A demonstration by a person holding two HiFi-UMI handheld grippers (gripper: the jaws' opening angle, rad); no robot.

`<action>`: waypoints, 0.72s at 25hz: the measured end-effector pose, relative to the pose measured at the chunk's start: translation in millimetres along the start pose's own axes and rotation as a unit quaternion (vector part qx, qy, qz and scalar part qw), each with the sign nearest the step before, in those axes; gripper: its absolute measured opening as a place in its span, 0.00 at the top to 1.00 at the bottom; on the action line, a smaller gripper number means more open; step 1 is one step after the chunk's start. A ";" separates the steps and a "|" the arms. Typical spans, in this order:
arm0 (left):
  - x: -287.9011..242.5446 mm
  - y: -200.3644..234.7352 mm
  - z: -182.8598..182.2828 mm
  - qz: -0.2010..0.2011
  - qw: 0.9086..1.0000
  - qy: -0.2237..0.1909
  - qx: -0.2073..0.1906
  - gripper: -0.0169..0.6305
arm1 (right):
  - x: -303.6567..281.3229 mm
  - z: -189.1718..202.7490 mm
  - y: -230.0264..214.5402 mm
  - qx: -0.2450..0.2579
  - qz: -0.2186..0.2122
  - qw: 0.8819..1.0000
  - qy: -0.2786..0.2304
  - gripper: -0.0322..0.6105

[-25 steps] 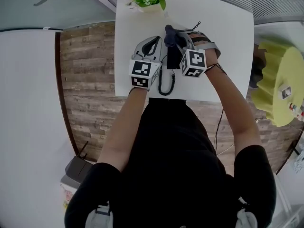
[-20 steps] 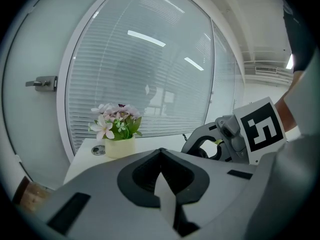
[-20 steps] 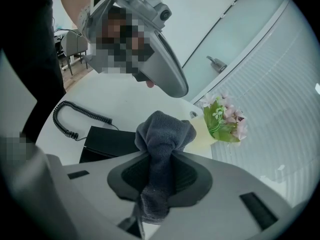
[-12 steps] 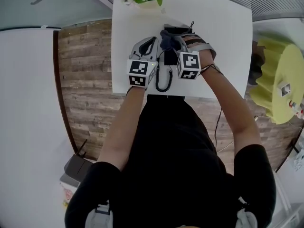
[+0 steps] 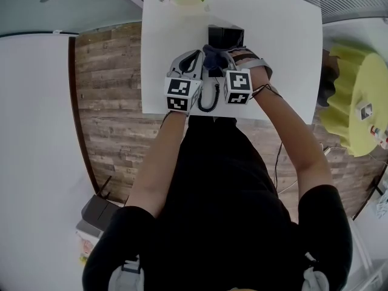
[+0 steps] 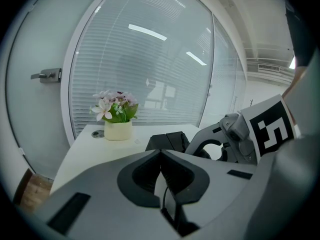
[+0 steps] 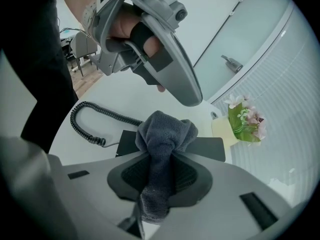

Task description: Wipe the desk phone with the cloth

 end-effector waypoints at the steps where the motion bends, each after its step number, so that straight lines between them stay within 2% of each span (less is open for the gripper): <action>1: 0.7 -1.8 2.6 0.001 1.000 0.003 -0.001 0.96 | -0.5 -0.7 4.5 0.002 -0.003 1.000 0.000 0.79; 18: 12.7 -17.1 30.9 0.001 1.000 0.025 0.004 0.96 | -4.5 -10.2 65.8 0.021 -0.051 0.998 -0.001 0.79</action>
Point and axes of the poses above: the fingertips, and each gripper's own axes: x backward along the fingers, y to its left, z out of its underside, the point moved 7 cm from there along x, backward along the fingers
